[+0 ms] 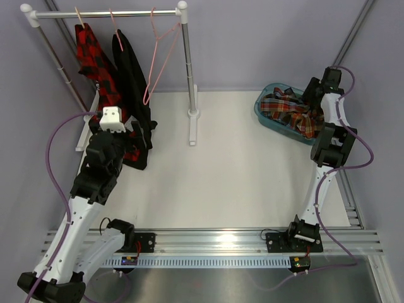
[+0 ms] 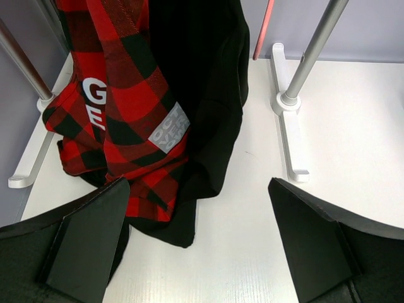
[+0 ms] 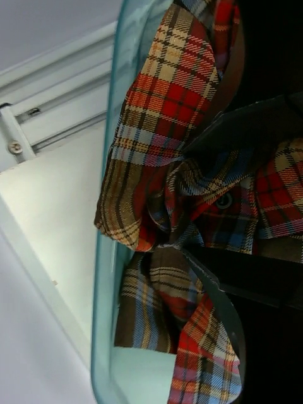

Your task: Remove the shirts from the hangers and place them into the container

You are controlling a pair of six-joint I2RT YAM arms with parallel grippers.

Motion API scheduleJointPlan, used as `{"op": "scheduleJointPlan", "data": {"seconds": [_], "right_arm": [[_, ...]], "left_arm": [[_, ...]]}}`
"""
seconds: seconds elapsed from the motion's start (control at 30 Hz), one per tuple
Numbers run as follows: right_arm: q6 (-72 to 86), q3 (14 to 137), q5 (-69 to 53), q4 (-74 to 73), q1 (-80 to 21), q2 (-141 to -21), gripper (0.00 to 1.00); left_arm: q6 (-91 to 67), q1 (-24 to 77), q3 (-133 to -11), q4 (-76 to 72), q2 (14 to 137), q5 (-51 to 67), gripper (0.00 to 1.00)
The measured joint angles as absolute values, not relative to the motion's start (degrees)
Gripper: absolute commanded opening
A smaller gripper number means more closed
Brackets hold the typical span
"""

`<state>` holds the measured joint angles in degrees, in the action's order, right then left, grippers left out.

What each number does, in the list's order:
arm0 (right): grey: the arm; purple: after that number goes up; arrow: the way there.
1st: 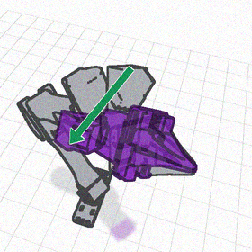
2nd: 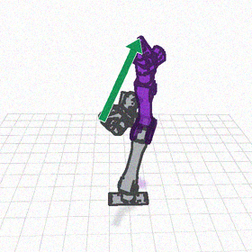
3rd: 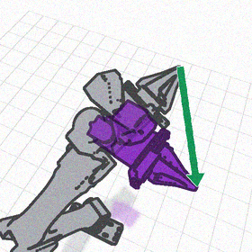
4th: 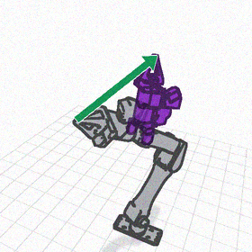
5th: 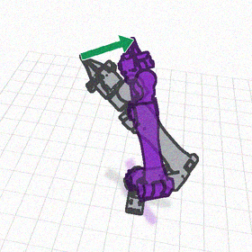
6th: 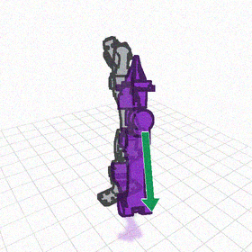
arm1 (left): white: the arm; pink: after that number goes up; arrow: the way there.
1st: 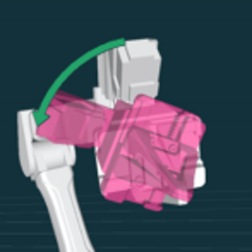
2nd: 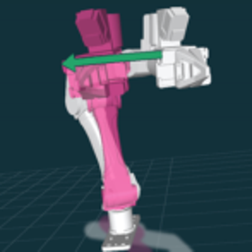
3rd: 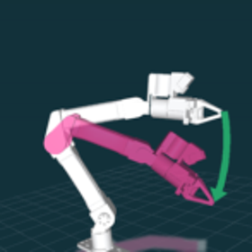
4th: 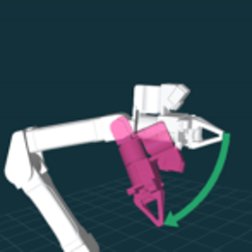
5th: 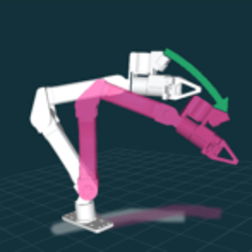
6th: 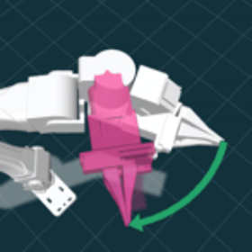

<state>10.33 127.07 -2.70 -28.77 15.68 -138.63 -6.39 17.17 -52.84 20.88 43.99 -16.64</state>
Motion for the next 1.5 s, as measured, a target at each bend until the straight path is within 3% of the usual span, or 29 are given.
{"op": "scheduleJointPlan", "data": {"seconds": [0.57,0.77,0.97,1.2,1.33,1.5], "right_arm": [[13.50,128.86,-2.42,-36.42,15.49,-138.93,0.71],[14.17,127.33,-1.39,-38.68,15.42,-131.22,0.77],[15.20,115.66,0.38,-36.12,15.33,-107.04,0.77],[20.18,93.82,-1.76,-30.06,15.27,-79.90,0.75],[22.37,82.85,-4.54,-28.62,15.14,-76.29,0.75],[23.88,74.83,-8.14,-28.93,15.11,-81.71,0.74]], "left_arm": [[-6.42,17.17,-52.84,20.86,43.42,-16.45,0.99],[-6.50,17.17,-52.86,20.88,42.09,-15.77,0.99],[-6.52,17.17,-54.30,22.61,38.92,-15.16,0.99],[-7.01,17.17,-54.76,26.22,31.77,-15.20,0.99],[-7.38,17.17,-54.70,28.14,28.25,-15.20,0.99],[-7.60,17.17,-53.87,30.15,24.75,-15.27,0.99]]}}
